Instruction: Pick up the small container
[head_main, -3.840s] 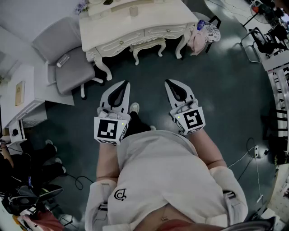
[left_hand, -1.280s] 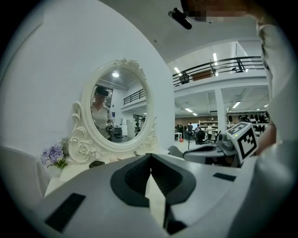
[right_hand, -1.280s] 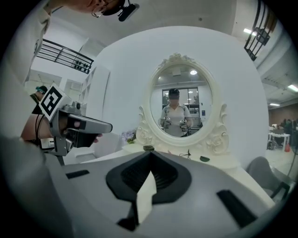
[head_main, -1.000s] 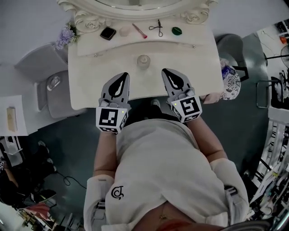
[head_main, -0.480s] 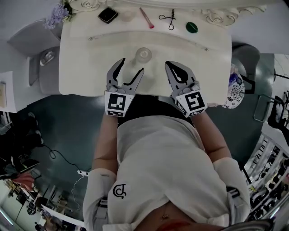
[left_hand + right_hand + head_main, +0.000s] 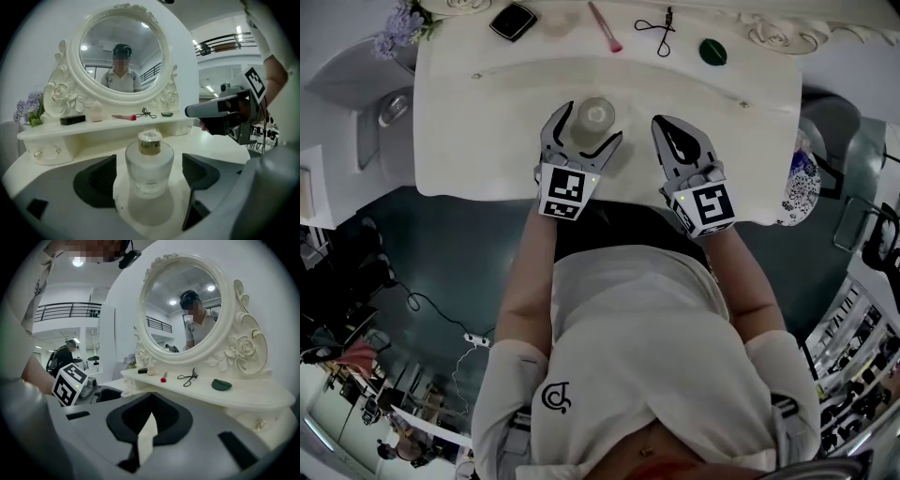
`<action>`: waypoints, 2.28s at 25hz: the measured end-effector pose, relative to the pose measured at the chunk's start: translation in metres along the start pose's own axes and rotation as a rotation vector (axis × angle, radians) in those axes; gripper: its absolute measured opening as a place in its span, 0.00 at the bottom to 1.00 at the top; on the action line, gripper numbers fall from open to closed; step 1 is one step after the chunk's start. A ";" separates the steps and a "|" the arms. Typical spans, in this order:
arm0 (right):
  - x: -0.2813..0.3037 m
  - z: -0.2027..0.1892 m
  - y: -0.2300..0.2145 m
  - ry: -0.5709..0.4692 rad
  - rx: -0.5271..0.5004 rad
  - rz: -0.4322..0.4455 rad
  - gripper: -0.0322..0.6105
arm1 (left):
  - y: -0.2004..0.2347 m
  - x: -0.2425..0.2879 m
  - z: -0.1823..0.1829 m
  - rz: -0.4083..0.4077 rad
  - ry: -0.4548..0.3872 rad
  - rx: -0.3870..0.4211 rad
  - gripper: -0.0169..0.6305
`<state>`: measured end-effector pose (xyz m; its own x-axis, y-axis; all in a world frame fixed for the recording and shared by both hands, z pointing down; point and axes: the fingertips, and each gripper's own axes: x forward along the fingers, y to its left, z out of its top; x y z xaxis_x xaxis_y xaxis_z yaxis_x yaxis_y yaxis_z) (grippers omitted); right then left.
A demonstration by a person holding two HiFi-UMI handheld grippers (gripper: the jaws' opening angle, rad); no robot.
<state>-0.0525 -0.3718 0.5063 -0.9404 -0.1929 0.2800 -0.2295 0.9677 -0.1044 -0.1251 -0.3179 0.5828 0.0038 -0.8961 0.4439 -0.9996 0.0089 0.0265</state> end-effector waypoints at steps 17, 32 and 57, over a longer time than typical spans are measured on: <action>0.000 -0.003 -0.035 0.019 0.013 -0.049 0.06 | 0.005 0.037 -0.010 0.019 0.102 0.015 0.57; -0.008 0.018 -0.025 -0.012 0.008 -0.072 0.06 | -0.008 0.015 0.017 -0.004 0.105 0.047 0.57; -0.065 0.122 0.040 -0.164 -0.062 -0.245 0.06 | 0.016 -0.142 0.199 -0.008 -0.185 0.120 0.57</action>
<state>-0.0309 -0.3405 0.3677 -0.8880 -0.4407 0.1315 -0.4437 0.8962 0.0076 -0.1470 -0.2787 0.3416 0.0175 -0.9622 0.2718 -0.9958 -0.0413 -0.0820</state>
